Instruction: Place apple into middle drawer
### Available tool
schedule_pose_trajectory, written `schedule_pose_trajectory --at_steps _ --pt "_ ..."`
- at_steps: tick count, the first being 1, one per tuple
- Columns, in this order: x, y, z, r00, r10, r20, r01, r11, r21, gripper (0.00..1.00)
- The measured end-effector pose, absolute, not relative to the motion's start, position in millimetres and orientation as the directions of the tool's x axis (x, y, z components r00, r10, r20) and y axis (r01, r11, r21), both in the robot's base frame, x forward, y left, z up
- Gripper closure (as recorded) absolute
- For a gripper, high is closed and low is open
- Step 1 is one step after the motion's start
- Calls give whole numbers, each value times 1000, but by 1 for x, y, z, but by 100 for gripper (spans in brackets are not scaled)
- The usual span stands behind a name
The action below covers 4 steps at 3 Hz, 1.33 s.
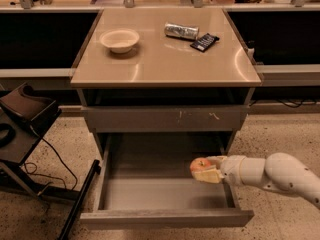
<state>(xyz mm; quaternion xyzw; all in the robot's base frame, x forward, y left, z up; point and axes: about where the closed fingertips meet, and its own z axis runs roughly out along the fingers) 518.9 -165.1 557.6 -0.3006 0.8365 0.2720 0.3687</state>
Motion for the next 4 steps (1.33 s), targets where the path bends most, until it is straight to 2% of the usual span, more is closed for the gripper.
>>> schedule_pose_trajectory --at_steps 2,4 --pt "535 -167 553 -529 -279 -801 -675 711 198 100" --pt "547 -114 464 -487 -282 -826 -712 677 188 100"
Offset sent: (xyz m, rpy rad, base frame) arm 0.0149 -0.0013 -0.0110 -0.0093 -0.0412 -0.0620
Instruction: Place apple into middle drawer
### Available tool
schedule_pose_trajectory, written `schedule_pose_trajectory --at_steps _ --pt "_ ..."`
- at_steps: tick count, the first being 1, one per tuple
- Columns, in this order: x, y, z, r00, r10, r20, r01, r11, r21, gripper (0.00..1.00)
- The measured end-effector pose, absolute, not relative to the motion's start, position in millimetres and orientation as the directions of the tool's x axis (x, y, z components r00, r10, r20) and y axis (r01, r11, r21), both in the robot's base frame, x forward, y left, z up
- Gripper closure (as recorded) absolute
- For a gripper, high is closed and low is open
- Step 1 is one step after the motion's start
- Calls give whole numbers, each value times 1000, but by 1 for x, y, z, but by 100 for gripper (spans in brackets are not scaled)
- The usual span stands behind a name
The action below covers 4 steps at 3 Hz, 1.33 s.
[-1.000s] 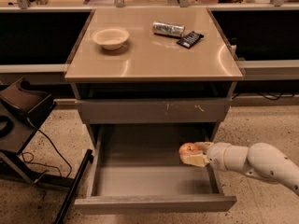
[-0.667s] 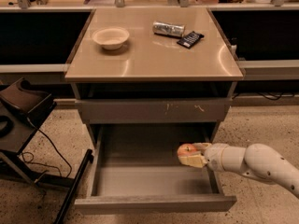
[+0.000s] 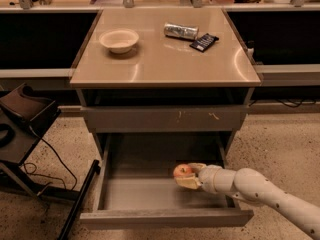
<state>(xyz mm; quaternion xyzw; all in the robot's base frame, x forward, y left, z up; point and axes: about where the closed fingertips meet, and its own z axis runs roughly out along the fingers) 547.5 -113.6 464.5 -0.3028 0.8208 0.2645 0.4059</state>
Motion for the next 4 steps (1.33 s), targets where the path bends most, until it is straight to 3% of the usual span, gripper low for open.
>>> schedule_pose_trajectory --at_steps 2,4 --pt "554 -98 397 -489 -289 -823 -700 693 173 100" --pt "554 -98 396 -490 -288 -823 -699 694 174 58"
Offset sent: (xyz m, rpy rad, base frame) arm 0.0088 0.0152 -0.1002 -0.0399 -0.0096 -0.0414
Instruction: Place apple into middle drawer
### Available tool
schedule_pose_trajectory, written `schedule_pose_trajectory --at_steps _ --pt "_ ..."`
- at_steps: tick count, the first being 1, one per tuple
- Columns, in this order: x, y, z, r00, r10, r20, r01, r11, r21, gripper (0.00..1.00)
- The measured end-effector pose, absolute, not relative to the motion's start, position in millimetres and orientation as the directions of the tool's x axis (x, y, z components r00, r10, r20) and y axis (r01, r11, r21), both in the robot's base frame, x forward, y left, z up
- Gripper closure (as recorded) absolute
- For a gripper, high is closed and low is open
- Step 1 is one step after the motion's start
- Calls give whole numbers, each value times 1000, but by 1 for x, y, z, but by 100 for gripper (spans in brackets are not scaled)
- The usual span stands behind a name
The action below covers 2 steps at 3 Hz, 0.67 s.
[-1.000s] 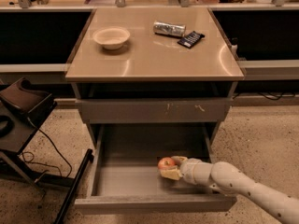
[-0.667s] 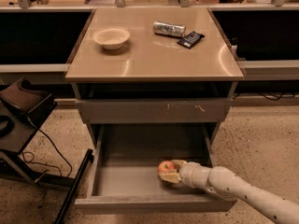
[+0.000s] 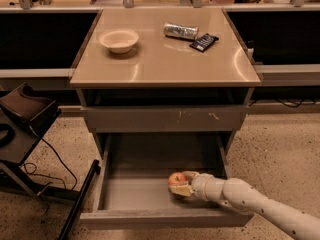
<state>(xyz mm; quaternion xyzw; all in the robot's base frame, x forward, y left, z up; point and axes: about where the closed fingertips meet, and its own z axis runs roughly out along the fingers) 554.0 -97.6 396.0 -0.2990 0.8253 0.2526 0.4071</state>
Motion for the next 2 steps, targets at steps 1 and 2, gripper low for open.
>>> schedule_pose_trajectory --at_steps 1,2 --pt "554 -98 396 -490 -288 -823 -699 694 174 34" --pt "554 -98 396 -490 -288 -823 -699 694 174 11"
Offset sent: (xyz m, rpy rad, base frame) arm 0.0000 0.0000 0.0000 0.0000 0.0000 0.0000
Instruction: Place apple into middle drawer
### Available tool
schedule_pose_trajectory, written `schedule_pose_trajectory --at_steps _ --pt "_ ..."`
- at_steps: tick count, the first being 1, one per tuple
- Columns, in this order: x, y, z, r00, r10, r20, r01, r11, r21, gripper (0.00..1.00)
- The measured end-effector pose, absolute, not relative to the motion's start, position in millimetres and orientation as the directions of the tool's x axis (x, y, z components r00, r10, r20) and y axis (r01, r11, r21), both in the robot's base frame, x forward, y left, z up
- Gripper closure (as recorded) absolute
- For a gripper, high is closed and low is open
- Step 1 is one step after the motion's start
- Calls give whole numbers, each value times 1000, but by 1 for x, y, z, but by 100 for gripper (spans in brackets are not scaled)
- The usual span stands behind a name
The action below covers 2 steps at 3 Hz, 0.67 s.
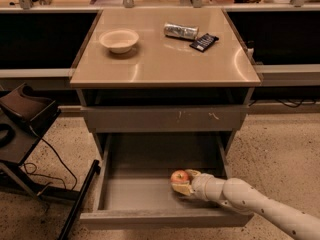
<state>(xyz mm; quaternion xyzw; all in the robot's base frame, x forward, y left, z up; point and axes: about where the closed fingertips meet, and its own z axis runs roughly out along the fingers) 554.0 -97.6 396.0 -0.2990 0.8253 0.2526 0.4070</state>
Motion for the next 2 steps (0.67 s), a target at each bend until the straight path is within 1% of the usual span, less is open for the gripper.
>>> schedule_pose_trajectory --at_steps 1,2 --pt "554 -98 396 -490 -288 -823 -699 694 174 0" --pt "554 -98 396 -490 -288 -823 -699 694 174 0"
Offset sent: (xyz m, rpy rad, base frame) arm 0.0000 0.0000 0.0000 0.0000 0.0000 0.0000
